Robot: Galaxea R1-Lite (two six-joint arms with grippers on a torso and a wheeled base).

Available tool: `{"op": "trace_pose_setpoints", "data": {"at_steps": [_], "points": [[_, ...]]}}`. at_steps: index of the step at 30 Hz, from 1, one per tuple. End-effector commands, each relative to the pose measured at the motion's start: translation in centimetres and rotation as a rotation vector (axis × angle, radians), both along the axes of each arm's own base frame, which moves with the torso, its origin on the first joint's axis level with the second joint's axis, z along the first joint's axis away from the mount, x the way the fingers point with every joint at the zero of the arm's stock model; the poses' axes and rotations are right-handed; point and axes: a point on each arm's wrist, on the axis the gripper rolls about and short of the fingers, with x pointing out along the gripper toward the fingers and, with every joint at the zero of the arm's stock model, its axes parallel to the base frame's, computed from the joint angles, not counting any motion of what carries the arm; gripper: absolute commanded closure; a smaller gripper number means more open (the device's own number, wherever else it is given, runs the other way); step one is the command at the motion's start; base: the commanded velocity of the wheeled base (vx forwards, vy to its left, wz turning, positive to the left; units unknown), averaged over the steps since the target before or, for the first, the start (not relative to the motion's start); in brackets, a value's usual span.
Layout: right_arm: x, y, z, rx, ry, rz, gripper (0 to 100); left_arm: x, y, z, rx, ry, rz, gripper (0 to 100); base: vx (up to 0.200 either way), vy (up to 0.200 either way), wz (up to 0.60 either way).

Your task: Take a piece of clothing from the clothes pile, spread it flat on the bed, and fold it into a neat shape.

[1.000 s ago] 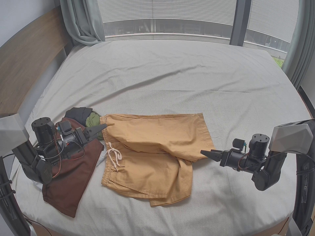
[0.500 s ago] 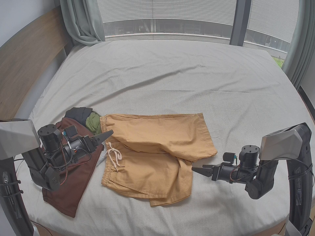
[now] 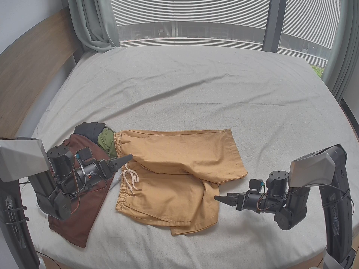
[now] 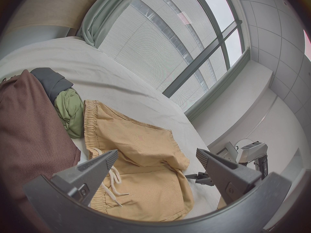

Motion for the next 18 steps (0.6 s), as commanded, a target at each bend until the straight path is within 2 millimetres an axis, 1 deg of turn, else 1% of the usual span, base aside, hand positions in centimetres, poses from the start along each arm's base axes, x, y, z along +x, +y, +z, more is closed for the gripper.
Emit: {"op": "trace_pose_setpoints", "data": {"at_steps": [1,5,18], "points": [[0.2,0.4,-0.6,-0.006,0.003,-0.007,0,0.0,0.0,-0.4,0.011,0.004,-0.004,0,0.000,0.000,0.00],[-0.1,0.9,-1.1,-0.011,0.014,0.005,0,0.0,0.0,-0.6,0.025,0.000,-0.006,0,0.000,0.000,0.00],[-0.4,1.6,-1.2,-0.012,0.019,0.029,0,0.1,0.2,-0.6,0.025,-0.003,-0.005,0,0.000,0.000,0.00]]}}
